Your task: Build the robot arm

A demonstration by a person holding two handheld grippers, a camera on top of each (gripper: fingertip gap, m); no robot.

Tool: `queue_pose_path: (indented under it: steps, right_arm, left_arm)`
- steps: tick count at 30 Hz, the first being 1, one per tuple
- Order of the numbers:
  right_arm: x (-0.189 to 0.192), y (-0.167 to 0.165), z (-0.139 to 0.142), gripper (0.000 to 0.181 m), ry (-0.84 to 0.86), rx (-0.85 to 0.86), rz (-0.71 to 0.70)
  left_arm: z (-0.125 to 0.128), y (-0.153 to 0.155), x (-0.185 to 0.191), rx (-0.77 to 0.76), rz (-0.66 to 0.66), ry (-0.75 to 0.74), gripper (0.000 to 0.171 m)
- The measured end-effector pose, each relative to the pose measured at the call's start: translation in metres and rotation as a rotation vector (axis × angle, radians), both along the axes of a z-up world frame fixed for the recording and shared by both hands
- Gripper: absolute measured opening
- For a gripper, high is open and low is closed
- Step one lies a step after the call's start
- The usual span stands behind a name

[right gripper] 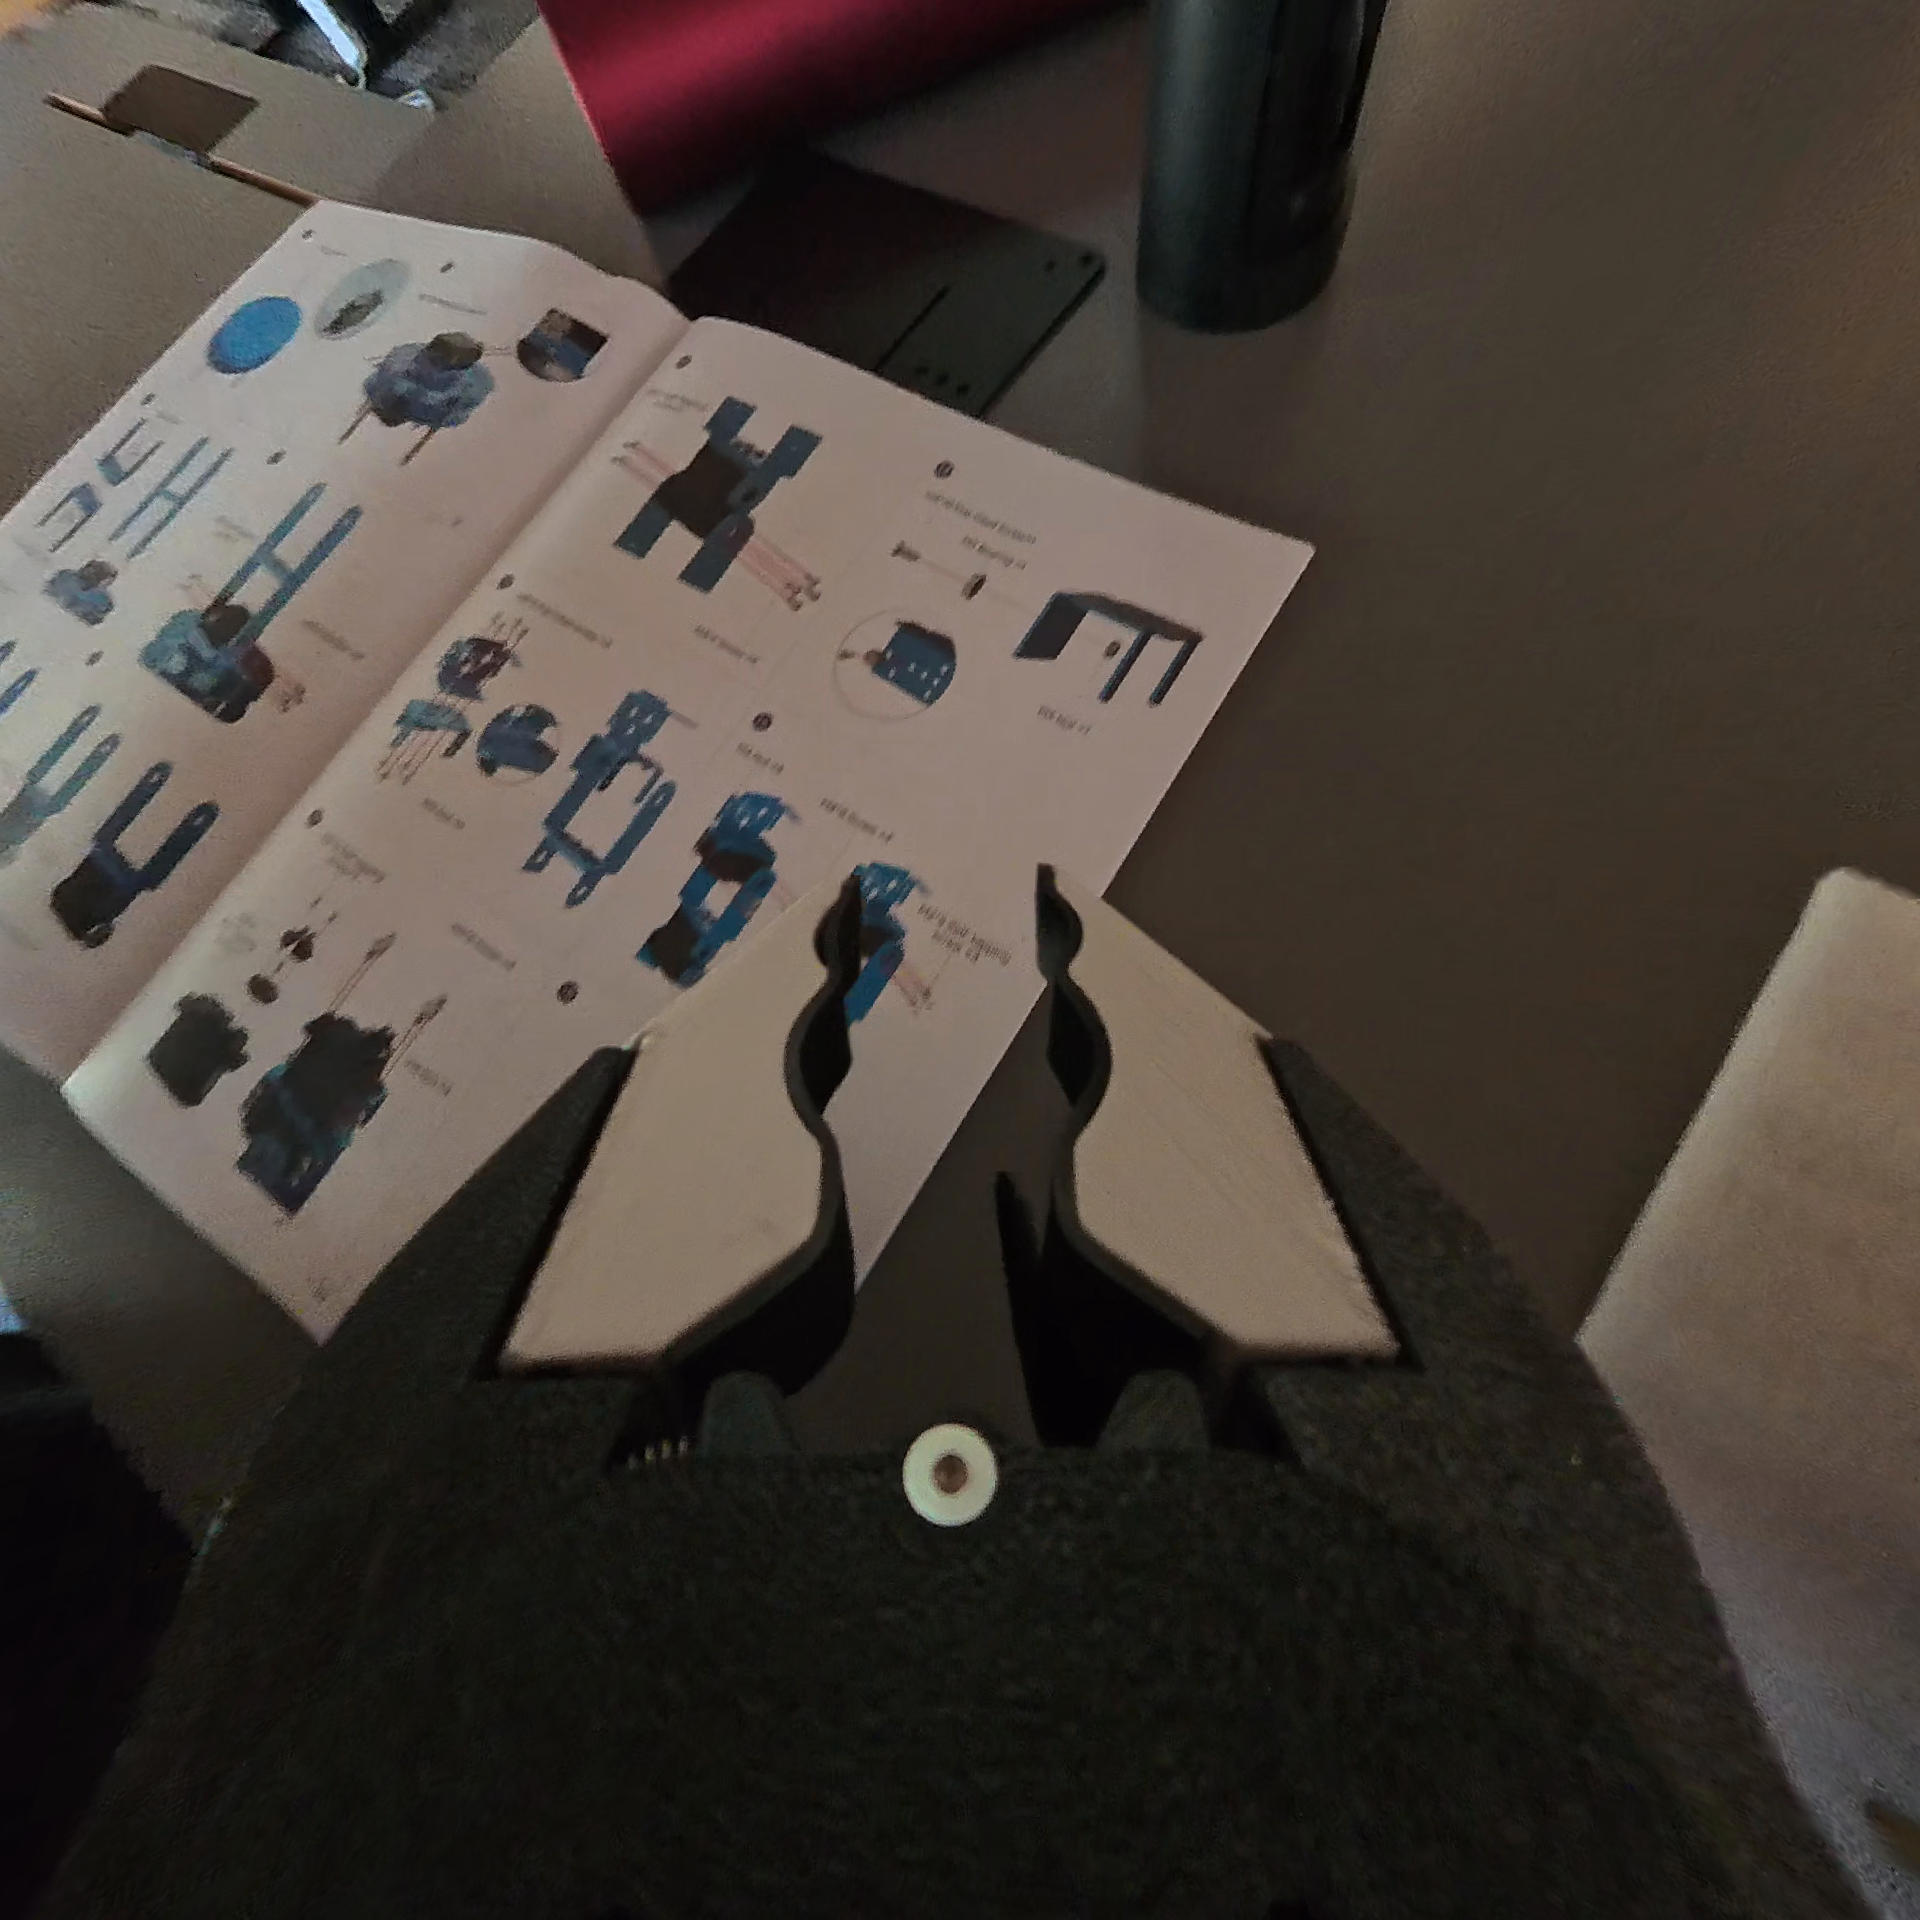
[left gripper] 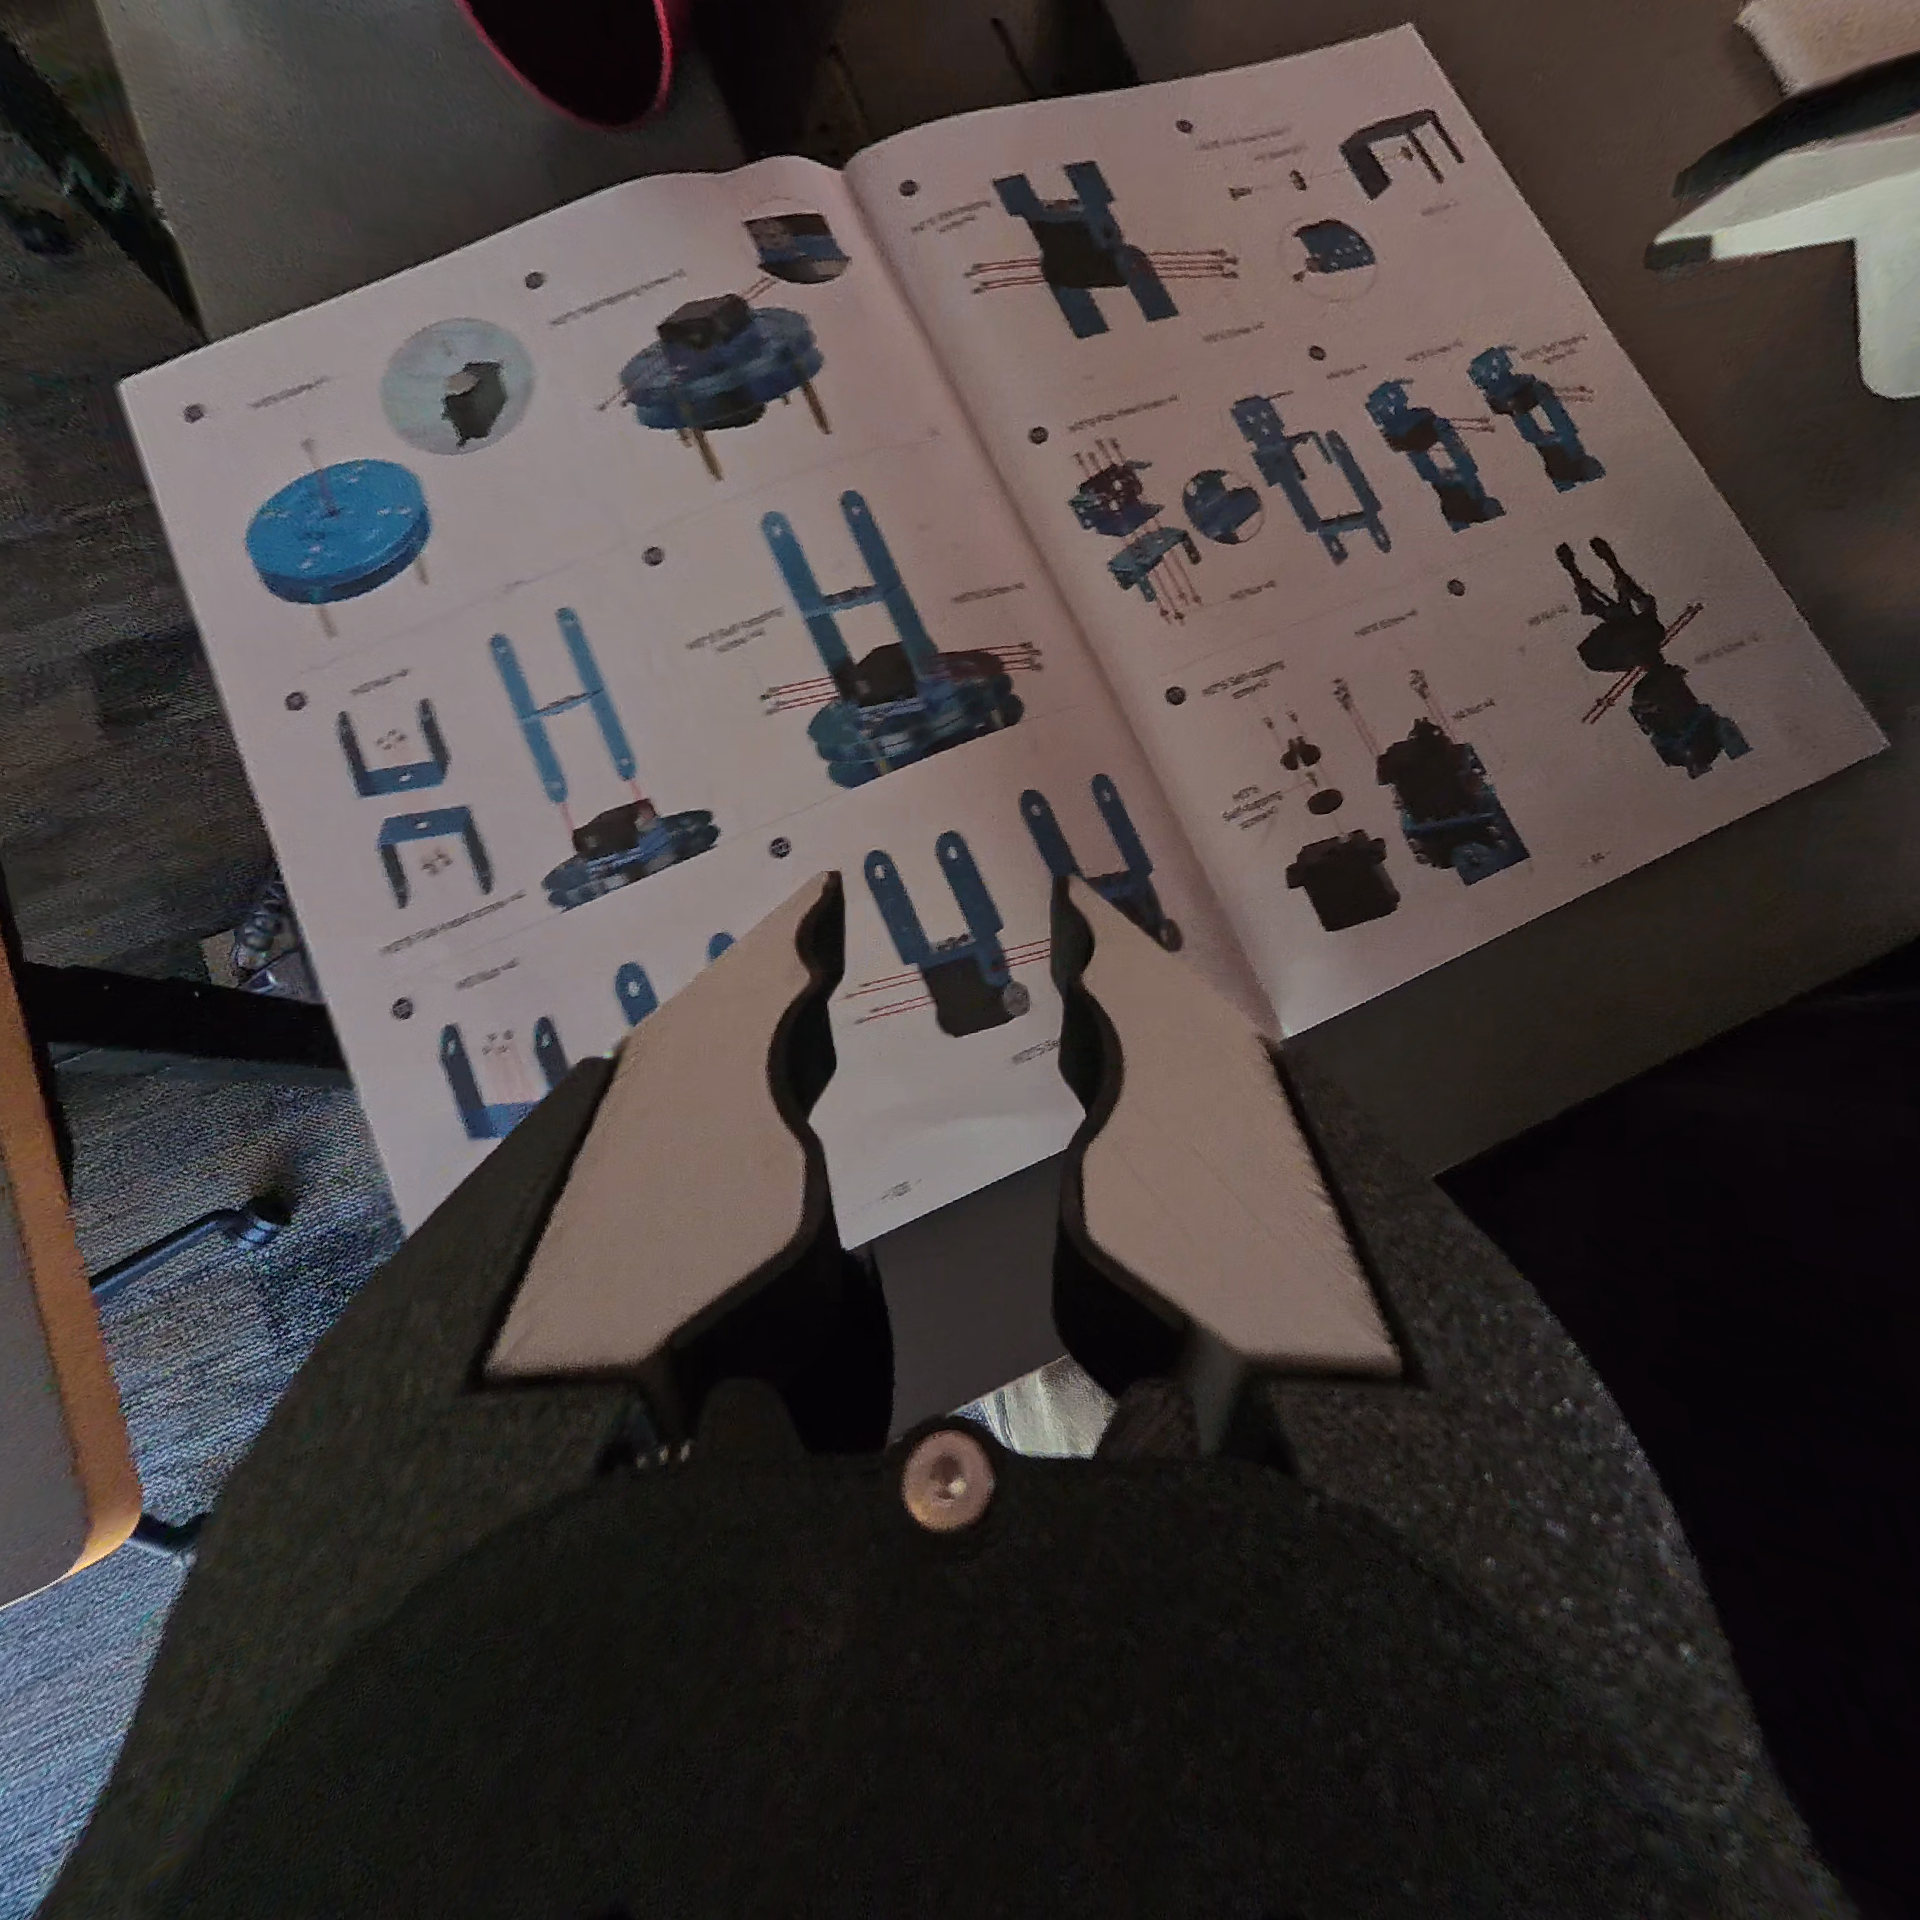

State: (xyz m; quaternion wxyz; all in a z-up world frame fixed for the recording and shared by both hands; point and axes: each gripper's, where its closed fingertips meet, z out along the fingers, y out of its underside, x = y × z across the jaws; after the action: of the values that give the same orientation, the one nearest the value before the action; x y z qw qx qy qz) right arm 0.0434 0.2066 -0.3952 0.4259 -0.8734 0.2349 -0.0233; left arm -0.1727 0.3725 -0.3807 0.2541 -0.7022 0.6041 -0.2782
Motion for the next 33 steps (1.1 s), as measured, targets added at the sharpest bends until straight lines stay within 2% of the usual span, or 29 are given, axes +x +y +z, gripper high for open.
queue_pose_path:
  steps: [7, 19, 33]
  right_arm:
    - [0.023, 0.024, 0.003, 0.032, -0.072, -0.023, 0.002]
    - [0.013, 0.055, 0.007, 0.031, -0.063, -0.007, 0.061]
    - [0.008, 0.048, 0.003, 0.029, -0.059, -0.027, 0.061]
  left_arm:
    - [0.004, 0.017, -0.016, 0.017, 0.039, -0.006, 0.039]
    - [0.002, 0.036, -0.023, 0.02, 0.065, -0.005, 0.038]
    - [-0.003, 0.049, -0.036, 0.025, 0.092, 0.011, 0.038]
